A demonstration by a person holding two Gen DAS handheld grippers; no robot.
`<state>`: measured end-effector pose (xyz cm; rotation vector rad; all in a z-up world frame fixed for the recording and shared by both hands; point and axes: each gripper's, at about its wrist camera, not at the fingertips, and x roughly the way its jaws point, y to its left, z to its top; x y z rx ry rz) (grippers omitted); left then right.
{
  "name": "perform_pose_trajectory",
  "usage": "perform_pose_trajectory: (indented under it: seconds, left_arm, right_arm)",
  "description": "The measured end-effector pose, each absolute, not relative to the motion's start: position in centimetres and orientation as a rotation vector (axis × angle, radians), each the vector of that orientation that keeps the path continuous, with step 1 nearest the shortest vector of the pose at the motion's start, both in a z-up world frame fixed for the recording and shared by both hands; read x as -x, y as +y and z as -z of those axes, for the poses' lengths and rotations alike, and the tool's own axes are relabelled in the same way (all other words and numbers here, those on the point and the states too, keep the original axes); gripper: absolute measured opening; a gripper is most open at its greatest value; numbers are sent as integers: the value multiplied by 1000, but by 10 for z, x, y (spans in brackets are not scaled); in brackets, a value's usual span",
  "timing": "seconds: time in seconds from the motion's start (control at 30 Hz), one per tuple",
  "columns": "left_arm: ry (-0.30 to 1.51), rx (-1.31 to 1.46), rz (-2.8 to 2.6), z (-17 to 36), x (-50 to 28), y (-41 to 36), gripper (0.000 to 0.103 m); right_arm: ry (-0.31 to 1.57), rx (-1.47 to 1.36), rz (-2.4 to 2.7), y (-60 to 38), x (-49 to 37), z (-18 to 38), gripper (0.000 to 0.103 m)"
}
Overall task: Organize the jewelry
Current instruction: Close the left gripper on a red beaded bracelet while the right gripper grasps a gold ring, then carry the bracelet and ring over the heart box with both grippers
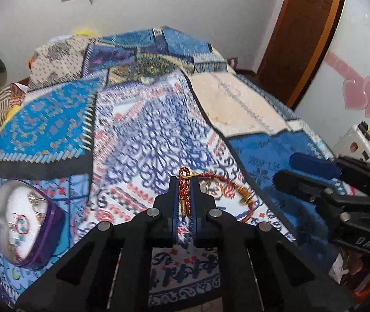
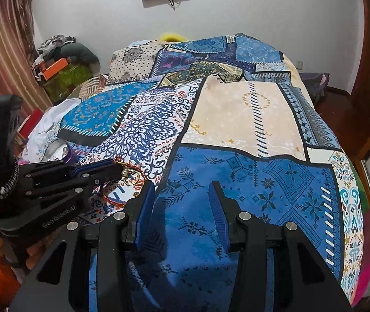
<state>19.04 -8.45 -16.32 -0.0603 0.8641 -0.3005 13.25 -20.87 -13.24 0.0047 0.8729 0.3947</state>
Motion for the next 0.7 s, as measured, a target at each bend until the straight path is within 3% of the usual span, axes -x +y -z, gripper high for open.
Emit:
perform_pose_trajectory:
  seconds: [0.37, 0.7]
  left_arm:
    - [718, 114, 240, 115, -172, -39, 6]
    - [733, 170, 208, 127, -170, -10, 6]
  right_arm:
    - [872, 63, -463, -170, -139, 134, 39]
    - [915, 148, -498, -140, -150, 154, 39]
